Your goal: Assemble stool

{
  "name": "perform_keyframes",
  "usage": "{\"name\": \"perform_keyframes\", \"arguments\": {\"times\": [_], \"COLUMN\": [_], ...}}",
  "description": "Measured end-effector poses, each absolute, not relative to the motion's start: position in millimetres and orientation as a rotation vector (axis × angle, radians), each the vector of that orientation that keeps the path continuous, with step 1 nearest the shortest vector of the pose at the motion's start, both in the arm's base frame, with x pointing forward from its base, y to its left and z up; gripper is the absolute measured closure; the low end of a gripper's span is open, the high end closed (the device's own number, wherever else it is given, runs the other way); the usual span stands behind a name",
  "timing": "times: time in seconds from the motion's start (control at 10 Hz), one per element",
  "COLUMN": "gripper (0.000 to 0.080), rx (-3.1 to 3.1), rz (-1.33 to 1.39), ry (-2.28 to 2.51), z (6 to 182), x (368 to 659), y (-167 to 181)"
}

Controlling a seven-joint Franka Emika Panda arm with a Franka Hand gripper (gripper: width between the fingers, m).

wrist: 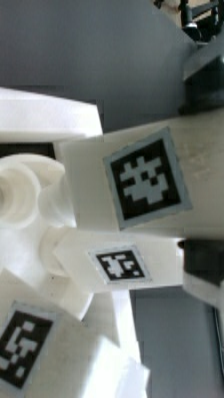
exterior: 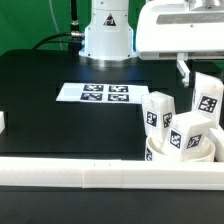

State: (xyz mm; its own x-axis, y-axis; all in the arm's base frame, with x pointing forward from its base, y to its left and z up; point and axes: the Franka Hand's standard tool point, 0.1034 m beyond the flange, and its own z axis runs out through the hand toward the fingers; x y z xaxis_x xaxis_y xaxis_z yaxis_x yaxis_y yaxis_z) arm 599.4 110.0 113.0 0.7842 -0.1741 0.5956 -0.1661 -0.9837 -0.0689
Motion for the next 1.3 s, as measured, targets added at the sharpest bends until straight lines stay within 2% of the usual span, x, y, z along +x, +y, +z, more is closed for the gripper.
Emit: {"name": "perform_keyframes", "arguments": {"times": [1.3], "gripper": [0.0475], "rx": [-2.965], "rz": [-0.95], "ry": [0.291], "z": [99.2], "x": [585], "y": [116]}}
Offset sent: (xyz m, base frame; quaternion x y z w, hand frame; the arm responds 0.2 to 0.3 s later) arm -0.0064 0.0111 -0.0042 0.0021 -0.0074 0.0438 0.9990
